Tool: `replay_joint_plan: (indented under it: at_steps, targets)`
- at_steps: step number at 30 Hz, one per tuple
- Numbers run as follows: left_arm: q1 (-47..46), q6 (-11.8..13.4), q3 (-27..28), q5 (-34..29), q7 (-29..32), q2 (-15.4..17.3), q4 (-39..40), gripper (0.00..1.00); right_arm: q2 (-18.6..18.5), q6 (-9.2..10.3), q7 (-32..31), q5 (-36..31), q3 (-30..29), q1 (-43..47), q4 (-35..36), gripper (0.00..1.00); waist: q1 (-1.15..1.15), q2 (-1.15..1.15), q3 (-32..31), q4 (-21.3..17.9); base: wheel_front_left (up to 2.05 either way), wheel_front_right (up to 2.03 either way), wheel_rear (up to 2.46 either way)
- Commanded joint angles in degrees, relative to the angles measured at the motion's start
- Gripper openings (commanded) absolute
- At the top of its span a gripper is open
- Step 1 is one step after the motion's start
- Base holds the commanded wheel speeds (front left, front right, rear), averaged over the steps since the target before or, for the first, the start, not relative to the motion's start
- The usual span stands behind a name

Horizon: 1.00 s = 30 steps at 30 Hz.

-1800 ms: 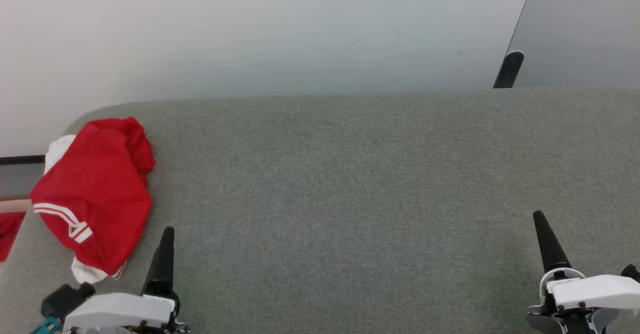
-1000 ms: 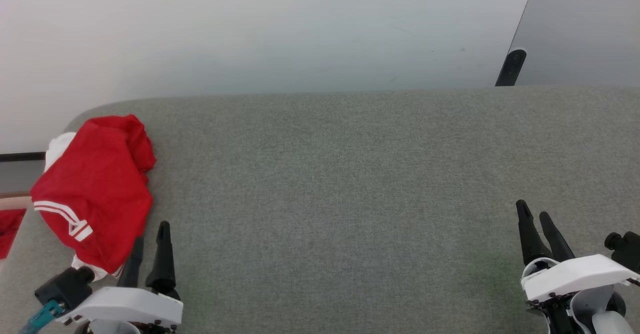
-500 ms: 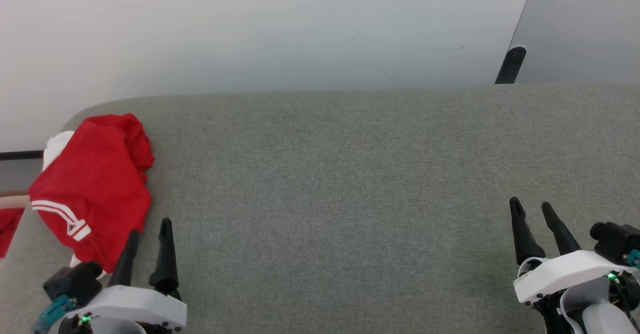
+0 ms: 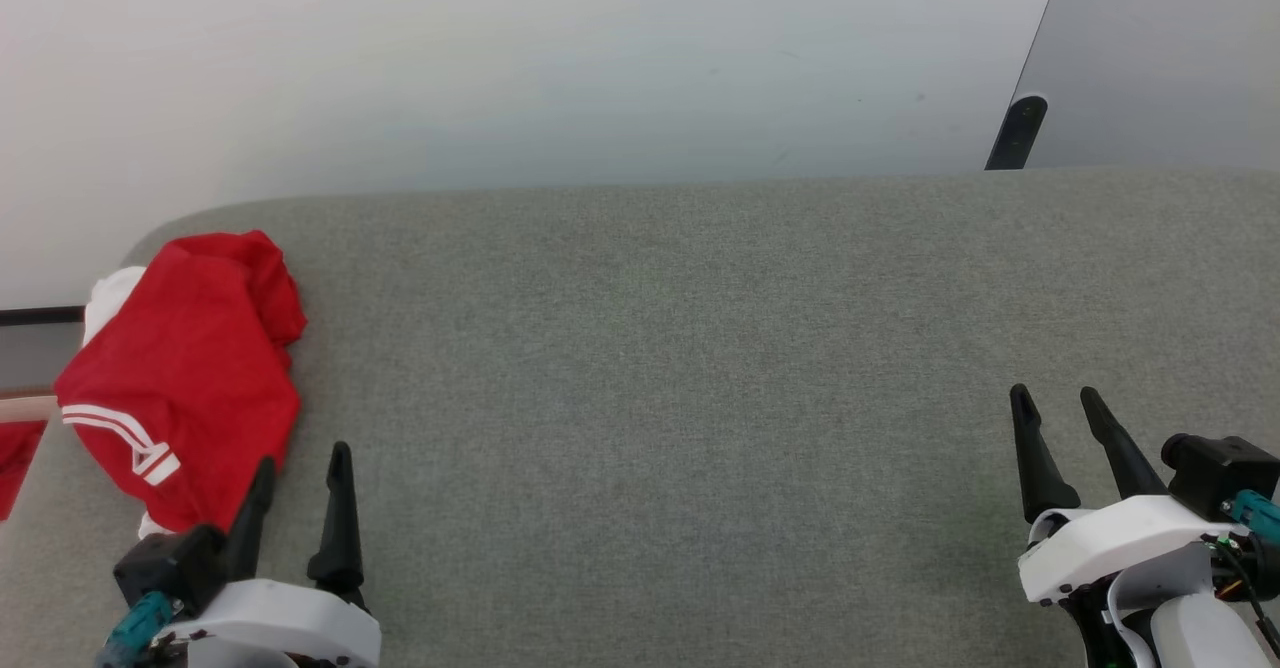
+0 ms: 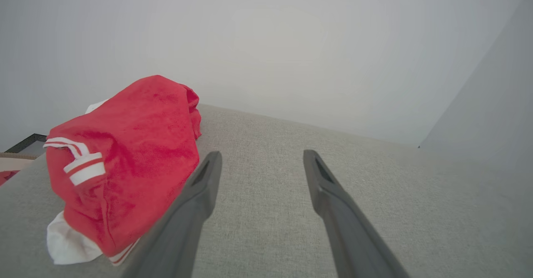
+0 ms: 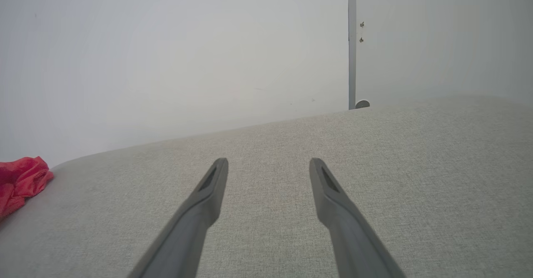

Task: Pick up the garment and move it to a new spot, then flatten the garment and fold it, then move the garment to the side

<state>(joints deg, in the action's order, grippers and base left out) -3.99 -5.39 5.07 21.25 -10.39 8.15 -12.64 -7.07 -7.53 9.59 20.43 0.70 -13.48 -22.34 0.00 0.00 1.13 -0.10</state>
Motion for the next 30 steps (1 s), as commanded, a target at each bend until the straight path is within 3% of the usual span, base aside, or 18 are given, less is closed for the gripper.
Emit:
replay_joint_plan:
  at_steps: [1,18,30]
  targets:
    - [0.0,-0.2,0.0,-1.4,-0.5,0.5,0.5,1.0,-0.3,0.05,0.5,-1.4,0.3,-1.1,0.1,1.0,0.0,0.0,0.0,0.0,0.0,0.0,0.0]
    - [-0.4,-0.4,-0.5,-10.0,-2.5,1.2,0.7,1.0,0.1,0.06,2.7,-8.0,-0.7,-1.5,-0.3,1.0,0.0,0.0,0.7,-0.2,0.0,0.0,0.0]
    - [0.1,-1.8,0.3,-10.8,-3.9,1.0,0.6,1.0,0.7,0.07,4.3,-9.0,-2.5,-1.1,-0.6,1.0,0.0,0.0,0.4,-0.4,0.0,0.0,0.0]
